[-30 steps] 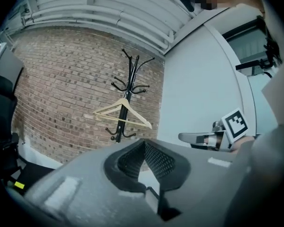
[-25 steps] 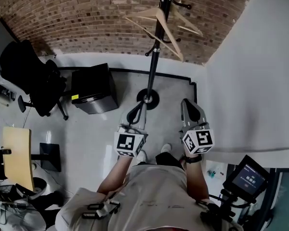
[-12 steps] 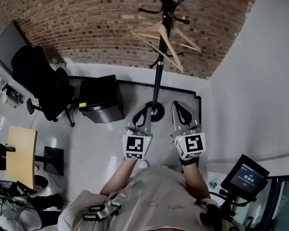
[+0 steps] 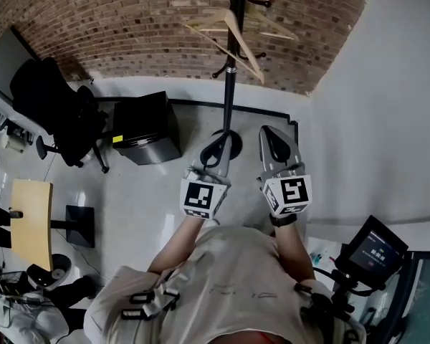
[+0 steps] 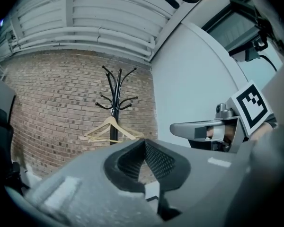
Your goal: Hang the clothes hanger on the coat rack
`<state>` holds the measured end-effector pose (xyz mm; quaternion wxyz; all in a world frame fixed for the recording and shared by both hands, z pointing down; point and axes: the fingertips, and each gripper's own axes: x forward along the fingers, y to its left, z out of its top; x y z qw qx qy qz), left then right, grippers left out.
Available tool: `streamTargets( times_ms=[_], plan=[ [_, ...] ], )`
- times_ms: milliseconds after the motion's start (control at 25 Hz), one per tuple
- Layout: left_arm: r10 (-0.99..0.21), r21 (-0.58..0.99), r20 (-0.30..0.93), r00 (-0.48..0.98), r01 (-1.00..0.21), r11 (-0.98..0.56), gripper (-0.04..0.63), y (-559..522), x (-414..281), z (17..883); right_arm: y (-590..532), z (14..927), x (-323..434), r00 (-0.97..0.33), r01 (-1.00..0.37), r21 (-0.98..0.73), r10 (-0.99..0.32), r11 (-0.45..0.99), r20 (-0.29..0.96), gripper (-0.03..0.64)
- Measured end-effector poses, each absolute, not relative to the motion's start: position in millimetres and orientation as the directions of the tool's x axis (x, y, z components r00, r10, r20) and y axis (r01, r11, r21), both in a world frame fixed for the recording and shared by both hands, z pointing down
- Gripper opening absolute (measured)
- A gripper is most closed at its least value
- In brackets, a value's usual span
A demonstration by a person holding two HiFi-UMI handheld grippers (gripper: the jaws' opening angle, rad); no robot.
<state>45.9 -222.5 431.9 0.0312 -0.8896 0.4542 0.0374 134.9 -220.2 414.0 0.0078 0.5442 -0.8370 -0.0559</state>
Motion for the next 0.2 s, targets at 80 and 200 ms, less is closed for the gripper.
streamTargets(
  times_ms=[80, 200],
  plan=[
    [-0.804, -0.024, -0.089, 0.587, -0.809, -0.588, 0.000, -223.2, 50.2, 434.8, -220.4, 417.9, 143.0, -0.392, -0.917, 0.096, -0.919, 0.386, -0.045, 0.003],
    [-0.806, -0.016, -0.076, 0.587, -0.809, -0.588, 0.000, -225.6, 55.2, 440.4, -222.4, 425.6, 157.8, -0.349, -0.935, 0.080, -0.937, 0.346, -0.025, 0.003]
  ],
)
